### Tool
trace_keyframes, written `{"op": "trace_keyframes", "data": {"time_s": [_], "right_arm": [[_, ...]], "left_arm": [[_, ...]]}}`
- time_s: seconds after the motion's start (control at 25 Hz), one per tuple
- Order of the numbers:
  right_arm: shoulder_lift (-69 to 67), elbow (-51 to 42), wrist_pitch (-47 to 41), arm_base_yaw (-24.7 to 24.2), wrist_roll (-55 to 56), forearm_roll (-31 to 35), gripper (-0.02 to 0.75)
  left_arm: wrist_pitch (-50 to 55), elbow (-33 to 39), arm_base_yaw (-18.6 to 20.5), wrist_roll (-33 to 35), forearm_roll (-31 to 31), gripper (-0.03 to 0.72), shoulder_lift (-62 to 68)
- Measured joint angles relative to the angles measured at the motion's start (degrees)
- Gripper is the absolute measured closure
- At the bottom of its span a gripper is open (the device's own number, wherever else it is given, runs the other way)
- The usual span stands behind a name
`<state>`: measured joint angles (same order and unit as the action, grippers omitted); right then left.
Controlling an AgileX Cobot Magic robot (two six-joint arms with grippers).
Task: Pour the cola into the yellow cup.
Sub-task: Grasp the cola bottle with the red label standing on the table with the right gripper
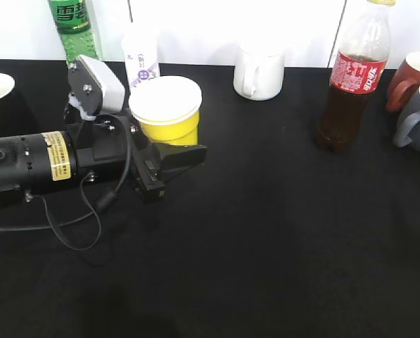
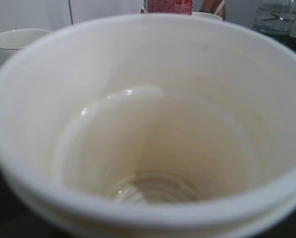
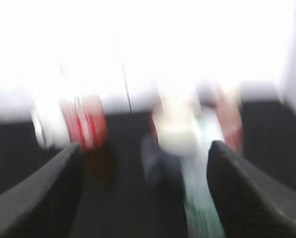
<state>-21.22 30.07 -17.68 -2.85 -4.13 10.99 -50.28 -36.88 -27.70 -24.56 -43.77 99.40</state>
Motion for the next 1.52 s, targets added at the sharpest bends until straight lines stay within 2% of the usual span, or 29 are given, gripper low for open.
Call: {"op": "trace_keyframes", "data": {"time_s": [0.04,0.12,0.2,0.28,0.36,0.48,0.56,0.68,0.88,1.0,1.52], "right_arm": [[-5.07,0.0,8.06,0.0,-5.79,3.18,0.153],[-13.44,0.0,18.71,0.0,-9.86,5.28,0.153],[-20.86,0.0,25.17,2.1,-9.55,1.94,0.153],[-27.94,-1.08,33.0,9.92,-4.35,-4.02,0.153],[-33.97,-2.65,37.35,17.65,-1.38,-5.14,0.153],[-42.93,-6.38,41.29,22.79,2.32,-5.42,0.153],[-46.59,-7.33,41.71,22.93,4.79,-5.42,0.149],[-51.67,-7.33,44.4,22.93,5.05,-5.42,0.104],[-66.54,-7.33,65.1,22.93,5.0,-5.42,0.1],[-72.8,-7.28,74.7,22.93,5.0,-0.41,0.1],[-87.88,6.13,76.72,22.93,4.13,4.31,0.127]], "left_arm": [[0.0,0.0,0.0,0.0,0.0,0.242,0.0],[0.0,0.0,0.0,0.0,0.0,0.242,0.0],[0.0,0.0,0.0,0.0,0.0,0.242,0.0],[0.0,0.0,0.06,0.0,-0.05,0.242,0.0],[0.0,0.0,0.11,0.0,-0.05,0.242,0.0],[0.0,0.0,0.11,0.0,-0.05,0.242,0.0],[0.0,0.0,0.11,0.0,-0.05,0.242,0.0],[1.31,0.0,0.11,0.0,-0.93,0.242,0.0],[4.35,0.0,0.11,0.0,-0.94,0.243,0.0],[4.35,0.0,0.11,0.0,-0.94,0.243,0.0],[2.67,0.0,0.11,0.0,-0.99,0.243,0.0]]}}
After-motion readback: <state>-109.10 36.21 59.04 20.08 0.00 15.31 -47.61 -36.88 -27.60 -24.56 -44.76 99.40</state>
